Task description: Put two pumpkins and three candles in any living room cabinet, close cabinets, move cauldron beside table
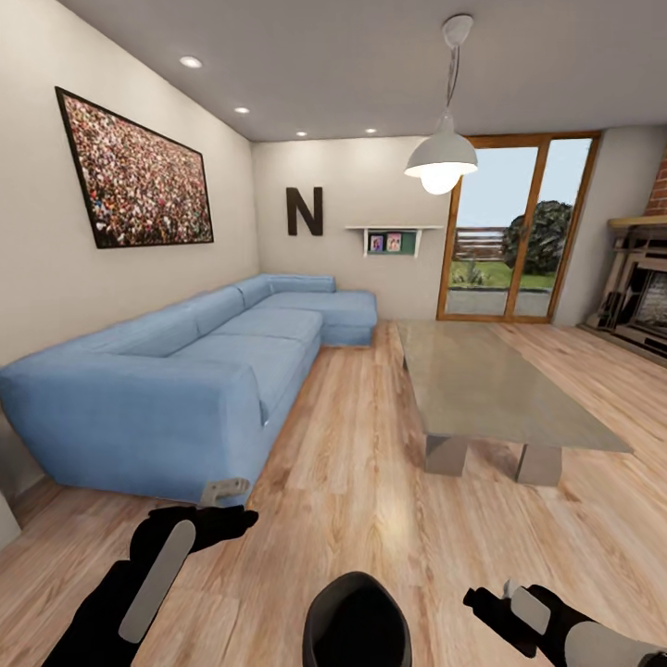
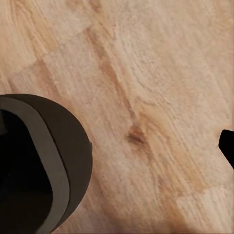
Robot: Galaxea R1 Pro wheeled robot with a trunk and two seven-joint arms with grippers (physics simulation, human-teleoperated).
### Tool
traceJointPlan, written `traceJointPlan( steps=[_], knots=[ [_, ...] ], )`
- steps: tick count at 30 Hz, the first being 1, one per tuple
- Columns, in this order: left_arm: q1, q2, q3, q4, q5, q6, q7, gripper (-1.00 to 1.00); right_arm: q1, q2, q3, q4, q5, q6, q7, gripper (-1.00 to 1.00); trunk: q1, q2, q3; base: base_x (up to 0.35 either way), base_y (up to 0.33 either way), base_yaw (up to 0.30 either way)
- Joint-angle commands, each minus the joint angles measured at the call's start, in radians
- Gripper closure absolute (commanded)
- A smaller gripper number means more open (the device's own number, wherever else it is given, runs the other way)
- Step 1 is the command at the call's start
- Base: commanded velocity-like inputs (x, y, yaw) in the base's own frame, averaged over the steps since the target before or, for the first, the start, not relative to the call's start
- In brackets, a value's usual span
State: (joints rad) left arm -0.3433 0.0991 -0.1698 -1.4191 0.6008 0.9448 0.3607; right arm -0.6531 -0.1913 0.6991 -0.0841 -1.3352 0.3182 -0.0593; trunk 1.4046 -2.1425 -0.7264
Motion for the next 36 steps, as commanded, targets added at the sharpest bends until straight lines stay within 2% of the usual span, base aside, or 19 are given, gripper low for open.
traceJointPlan(
  steps=[1,8,11,13,19,22,26,29,36],
  knots=[
    [-0.001,0.000,-0.002,0.000,0.010,0.002,0.010,-1.00,0.000,0.000,0.008,-0.003,-0.008,0.004,-0.006,-1.00,0.000,-0.001,-0.003,0.034,0.000,0.000],
    [-0.001,-0.003,-0.002,0.003,0.010,0.002,0.010,-1.00,0.000,0.001,0.033,-0.007,-0.007,-0.022,0.007,-1.00,0.000,-0.001,-0.014,0.009,0.000,0.000],
    [-0.001,-0.004,-0.002,0.003,0.010,0.002,0.010,-1.00,0.000,0.002,0.091,-0.007,-0.009,-0.024,0.006,-1.00,0.000,-0.001,-0.019,0.049,0.006,0.000],
    [-0.002,-0.008,-0.002,0.004,0.011,0.002,0.010,-1.00,0.000,0.003,0.109,-0.007,-0.012,-0.031,0.006,-1.00,0.000,-0.001,-0.020,0.214,0.054,0.000],
    [-0.001,-0.012,-0.002,0.004,0.011,0.002,0.010,-1.00,0.000,0.003,0.121,-0.006,-0.015,-0.077,0.004,-1.00,0.000,-0.001,-0.021,0.076,0.015,0.000],
    [-0.001,-0.012,-0.002,0.004,0.010,0.002,0.010,-1.00,0.000,0.003,0.120,-0.007,-0.013,-0.075,0.005,-1.00,0.000,-0.001,-0.021,0.002,0.000,0.000],
    [0.000,-0.026,-0.002,0.003,0.010,0.002,0.010,-1.00,-0.001,0.005,0.120,-0.008,-0.010,-0.053,-0.002,-1.00,0.000,-0.001,-0.021,0.000,0.000,0.000],
    [0.000,-0.030,-0.002,0.003,0.008,0.002,0.009,-1.00,-0.010,0.006,0.120,-0.008,-0.011,0.001,-0.005,-1.00,0.000,-0.001,-0.021,0.000,0.000,0.000],
    [-0.001,-0.032,-0.002,0.005,0.010,0.002,0.009,-1.00,-0.015,0.006,0.120,-0.008,-0.010,0.030,-0.007,-1.00,0.027,-0.050,-0.043,0.000,0.000,0.000]
  ],
)
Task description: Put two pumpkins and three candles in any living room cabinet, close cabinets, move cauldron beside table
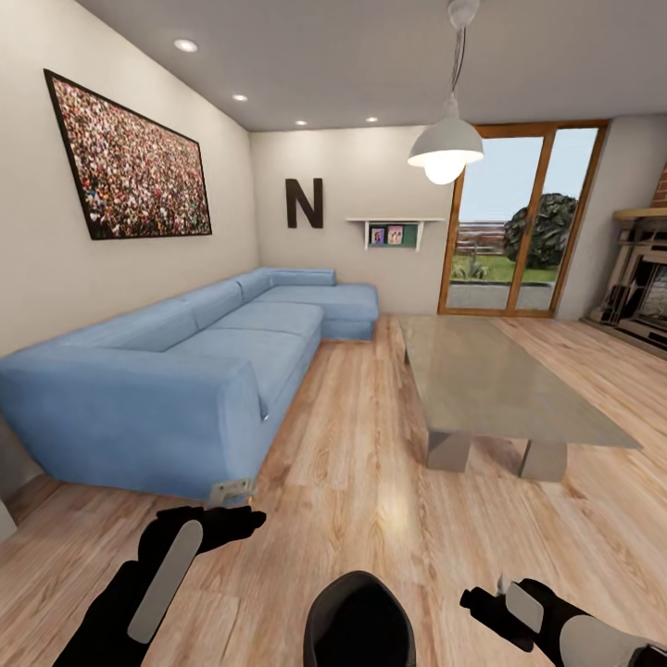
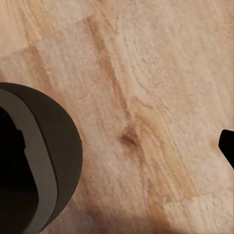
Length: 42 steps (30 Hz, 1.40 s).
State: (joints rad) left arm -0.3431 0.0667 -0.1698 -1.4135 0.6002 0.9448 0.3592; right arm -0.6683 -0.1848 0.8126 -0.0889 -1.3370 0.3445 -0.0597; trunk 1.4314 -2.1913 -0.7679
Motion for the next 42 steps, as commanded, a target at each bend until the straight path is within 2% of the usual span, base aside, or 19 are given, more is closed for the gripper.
traceJointPlan(
  steps=[1,3,5,9,12,17,21,23,26,29,31,42],
  knots=[
    [-0.001,-0.001,-0.003,0.004,0.011,0.002,0.010,-1.00,0.000,-0.001,0.007,-0.003,-0.008,0.003,-0.006,-1.00,0.004,-0.008,-0.004,0.000,0.000,0.000],
    [-0.001,-0.018,-0.003,0.016,0.010,0.000,0.011,-1.00,0.000,0.000,0.007,-0.003,-0.008,0.001,-0.006,-1.00,0.011,-0.022,-0.011,0.000,0.000,0.000],
    [-0.002,-0.054,-0.009,0.050,0.001,-0.005,0.012,-1.00,-0.001,0.003,0.009,-0.004,-0.008,0.000,-0.007,-1.00,0.019,-0.036,-0.017,0.000,0.000,0.000],
    [-0.018,-0.075,-0.017,0.130,-0.005,-0.017,0.012,-1.00,-0.001,0.026,0.009,-0.005,-0.008,-0.008,-0.007,-1.00,0.034,-0.064,-0.029,0.000,0.000,0.000],
    [-0.031,-0.079,-0.032,0.181,-0.006,-0.047,0.012,-1.00,-0.001,0.067,0.010,-0.005,0.000,-0.049,-0.038,-1.00,0.046,-0.085,-0.039,0.000,0.000,0.000],
    [-0.057,-0.088,-0.075,0.265,-0.007,-0.101,0.012,-1.00,-0.004,0.143,0.010,-0.005,0.063,-0.116,-0.184,-1.00,0.065,-0.120,-0.054,0.000,0.000,0.000],
    [-0.078,-0.108,-0.087,0.332,-0.008,-0.138,0.012,-1.00,-0.012,0.174,0.010,-0.013,0.099,-0.125,-0.221,-1.00,0.080,-0.148,-0.067,0.000,0.000,0.000],
    [-0.081,-0.115,-0.101,0.346,-0.008,-0.159,0.012,-1.00,-0.017,0.178,0.010,-0.030,0.106,-0.114,-0.246,-1.00,0.088,-0.162,-0.073,0.000,0.000,0.000],
    [-0.085,-0.122,-0.128,0.357,-0.009,-0.172,0.012,-1.00,-0.026,0.181,0.010,-0.092,0.110,-0.083,-0.337,-1.00,0.100,-0.183,-0.083,0.000,0.000,0.000],
    [-0.086,-0.124,-0.136,0.363,-0.010,-0.175,0.012,-1.00,-0.029,0.182,0.010,-0.159,0.112,-0.067,-0.434,-1.00,0.111,-0.204,-0.092,0.000,0.000,0.000],
    [-0.086,-0.125,-0.137,0.365,-0.011,-0.176,0.013,-1.00,-0.029,0.182,0.010,-0.175,0.112,-0.064,-0.460,-1.00,0.119,-0.218,-0.098,0.000,0.000,0.000],
    [-0.094,-0.129,-0.139,0.389,-0.014,-0.178,0.014,-1.00,-0.030,0.182,0.010,-0.190,0.111,-0.067,-0.481,-1.00,0.161,-0.295,-0.133,0.000,0.000,0.000]
  ],
)
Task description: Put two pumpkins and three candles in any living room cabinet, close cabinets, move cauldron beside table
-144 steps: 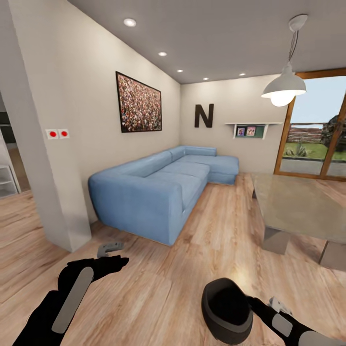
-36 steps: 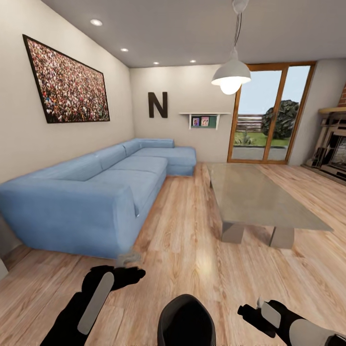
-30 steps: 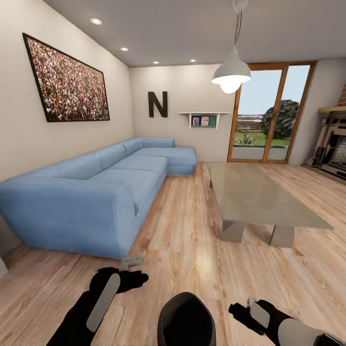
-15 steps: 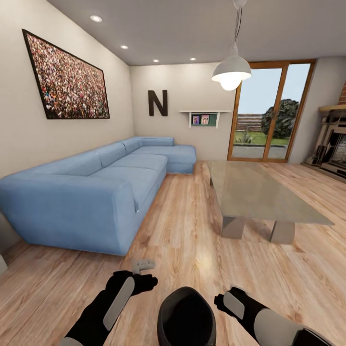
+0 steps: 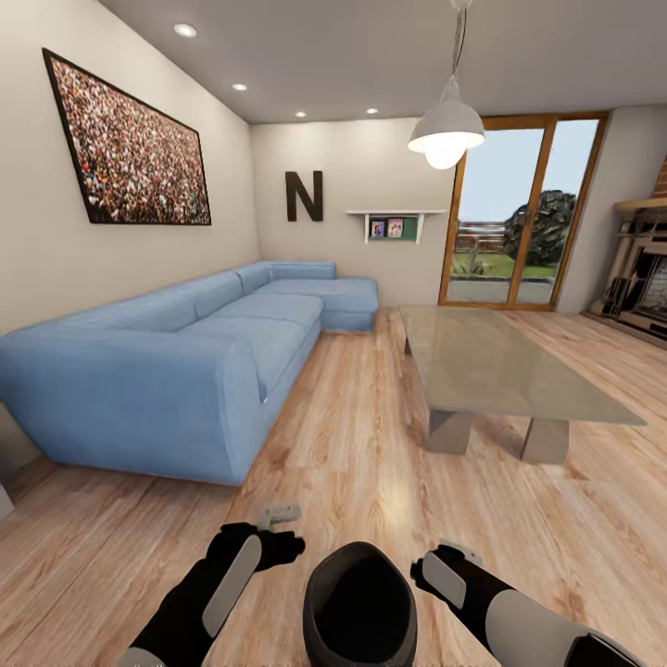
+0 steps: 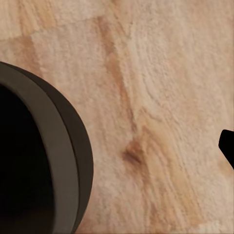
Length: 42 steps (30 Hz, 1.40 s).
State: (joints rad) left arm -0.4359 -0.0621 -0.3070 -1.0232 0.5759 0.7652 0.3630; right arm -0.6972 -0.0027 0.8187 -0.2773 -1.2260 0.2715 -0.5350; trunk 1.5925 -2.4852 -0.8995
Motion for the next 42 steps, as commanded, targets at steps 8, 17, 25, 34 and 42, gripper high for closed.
traceJointPlan(
  steps=[8,17,25,34,42],
  knots=[
    [-0.030,-0.001,-0.001,0.074,0.013,-0.042,0.010,-1.00,-0.001,0.001,0.004,0.007,0.001,0.009,0.010,-1.00,0.010,-0.016,-0.031,0.000,0.000,0.000],
    [-0.038,-0.020,-0.002,0.087,0.018,-0.056,0.010,-1.00,-0.001,0.006,0.004,0.010,0.002,0.012,0.074,-1.00,0.014,-0.018,-0.065,0.000,0.000,0.000],
    [-0.038,-0.058,-0.052,0.122,0.018,-0.057,0.009,-1.00,-0.001,0.016,0.004,0.012,0.002,0.006,0.079,-1.00,0.018,-0.020,-0.096,0.000,0.000,0.000],
    [-0.038,-0.062,-0.067,0.123,0.018,-0.058,0.008,-1.00,-0.001,0.018,0.005,0.008,0.009,0.003,0.081,-1.00,0.022,-0.022,-0.131,0.000,0.000,0.000],
    [-0.038,-0.062,-0.067,0.118,0.018,-0.058,0.009,-1.00,-0.001,0.068,0.004,0.013,0.096,0.002,0.162,-1.00,0.023,-0.023,-0.143,0.000,0.000,0.000]
  ],
)
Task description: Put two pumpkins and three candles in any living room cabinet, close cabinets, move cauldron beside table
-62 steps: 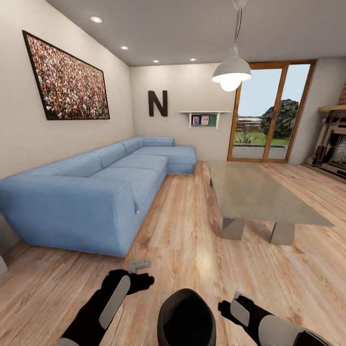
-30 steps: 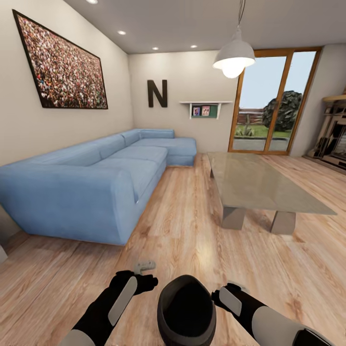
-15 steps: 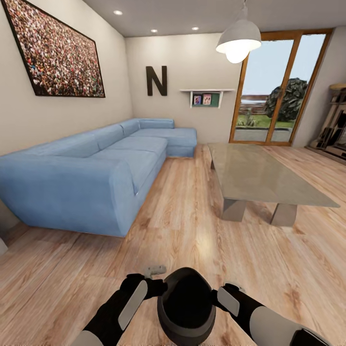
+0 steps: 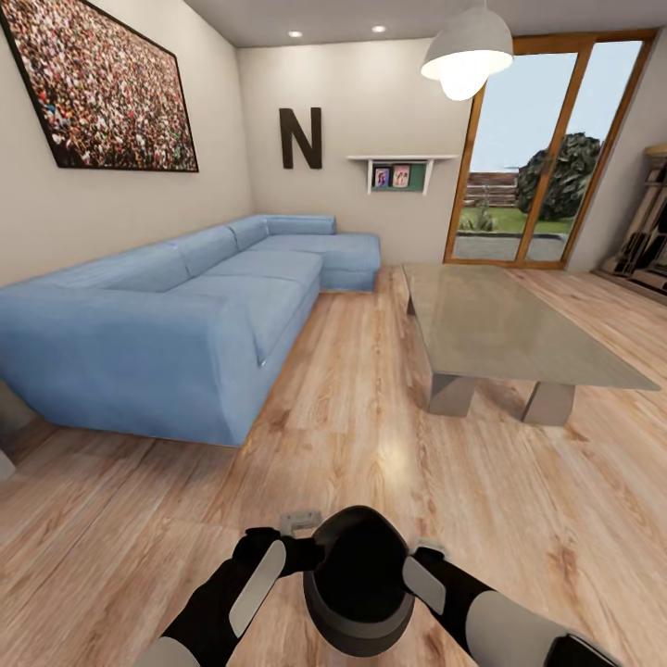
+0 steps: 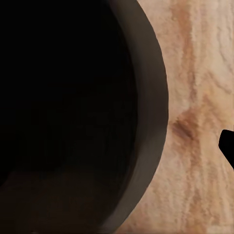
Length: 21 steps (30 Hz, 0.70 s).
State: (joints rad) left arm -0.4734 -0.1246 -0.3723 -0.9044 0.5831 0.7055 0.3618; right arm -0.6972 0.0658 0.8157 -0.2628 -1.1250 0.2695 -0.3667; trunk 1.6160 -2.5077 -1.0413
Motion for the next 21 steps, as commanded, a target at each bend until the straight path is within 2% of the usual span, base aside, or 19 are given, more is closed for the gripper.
traceJointPlan(
  steps=[1,5,11,21],
  knots=[
    [-0.001,0.000,-0.002,-0.001,0.011,0.002,0.010,-1.00,-0.001,0.001,0.007,-0.002,-0.003,0.004,0.004,-1.00,0.000,0.000,-0.001,0.000,0.000,0.000],
    [-0.001,0.000,-0.002,-0.002,0.011,0.002,0.010,-1.00,-0.001,0.004,0.007,-0.001,0.000,0.004,0.020,-1.00,0.000,0.000,-0.001,0.000,0.000,0.000],
    [-0.001,0.000,-0.002,-0.002,0.011,0.002,0.009,-1.00,-0.001,0.005,0.007,0.000,0.001,0.004,0.023,-1.00,0.002,-0.002,-0.024,0.000,0.000,0.000],
    [-0.001,0.000,-0.003,-0.003,0.012,0.002,0.009,-1.00,-0.001,0.005,0.007,0.000,0.001,0.002,0.023,-1.00,0.002,-0.002,-0.024,0.000,0.000,0.000]
  ],
)
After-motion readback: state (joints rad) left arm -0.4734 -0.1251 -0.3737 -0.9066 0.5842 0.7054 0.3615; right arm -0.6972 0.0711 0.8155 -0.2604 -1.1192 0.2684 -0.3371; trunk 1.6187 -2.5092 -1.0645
